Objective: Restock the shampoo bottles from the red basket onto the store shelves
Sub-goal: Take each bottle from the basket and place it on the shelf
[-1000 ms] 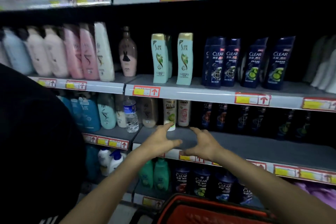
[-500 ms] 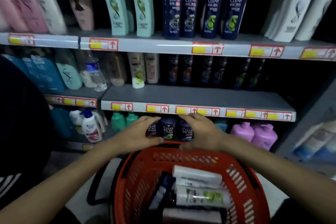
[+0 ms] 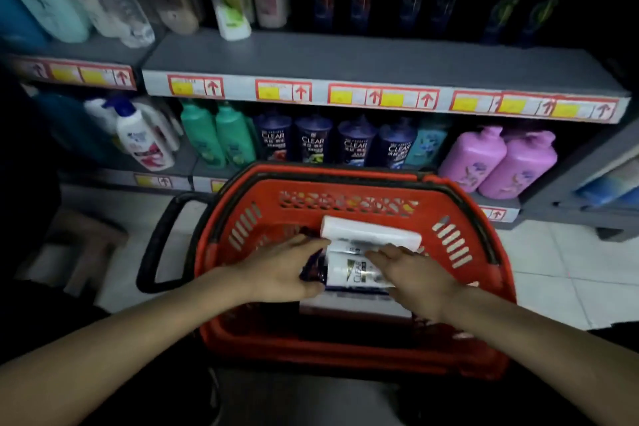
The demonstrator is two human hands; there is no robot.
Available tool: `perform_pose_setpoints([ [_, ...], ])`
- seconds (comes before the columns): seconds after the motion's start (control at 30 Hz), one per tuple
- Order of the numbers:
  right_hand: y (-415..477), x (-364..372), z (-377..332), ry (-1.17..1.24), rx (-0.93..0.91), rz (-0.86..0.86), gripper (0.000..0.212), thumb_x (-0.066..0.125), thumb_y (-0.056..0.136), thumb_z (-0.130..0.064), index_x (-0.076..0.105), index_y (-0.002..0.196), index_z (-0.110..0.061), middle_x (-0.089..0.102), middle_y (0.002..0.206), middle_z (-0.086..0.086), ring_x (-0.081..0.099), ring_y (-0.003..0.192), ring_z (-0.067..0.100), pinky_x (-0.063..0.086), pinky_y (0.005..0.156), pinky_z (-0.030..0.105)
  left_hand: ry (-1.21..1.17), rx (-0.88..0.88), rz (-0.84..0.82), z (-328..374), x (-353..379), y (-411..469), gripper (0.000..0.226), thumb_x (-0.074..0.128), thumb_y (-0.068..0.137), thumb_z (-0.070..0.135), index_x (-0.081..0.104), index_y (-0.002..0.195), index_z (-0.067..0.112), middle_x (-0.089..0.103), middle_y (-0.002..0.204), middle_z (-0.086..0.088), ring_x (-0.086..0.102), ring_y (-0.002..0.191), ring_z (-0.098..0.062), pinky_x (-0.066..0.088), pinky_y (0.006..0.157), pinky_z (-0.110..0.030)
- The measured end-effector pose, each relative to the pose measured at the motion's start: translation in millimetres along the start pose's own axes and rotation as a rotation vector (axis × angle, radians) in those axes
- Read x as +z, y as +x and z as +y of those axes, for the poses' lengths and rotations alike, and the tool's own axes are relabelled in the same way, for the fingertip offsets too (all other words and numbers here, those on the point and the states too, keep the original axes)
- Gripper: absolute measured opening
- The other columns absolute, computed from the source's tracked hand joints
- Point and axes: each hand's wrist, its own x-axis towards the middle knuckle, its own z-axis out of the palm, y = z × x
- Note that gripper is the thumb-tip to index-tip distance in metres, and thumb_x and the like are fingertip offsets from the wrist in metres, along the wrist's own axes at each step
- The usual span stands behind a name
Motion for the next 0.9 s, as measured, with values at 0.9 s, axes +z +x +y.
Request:
perform_pose_setpoints([
  [0.9, 61, 48, -1, -0.082, 0.201, -0.072, 0.080, 0.075, 0.088, -0.024, 0.027, 0.152, -0.014, 0.037, 0.151, 0.008, 0.042, 0.137, 0.028, 0.042, 0.108, 0.039, 0.000, 0.055, -0.107, 70, 25, 38, 0.054, 0.056, 0.100, 0.043, 0.041, 0.150, 0.031, 0.052, 0.144, -0.010, 0.051, 0.132, -0.035, 0.044, 0.098, -0.045],
])
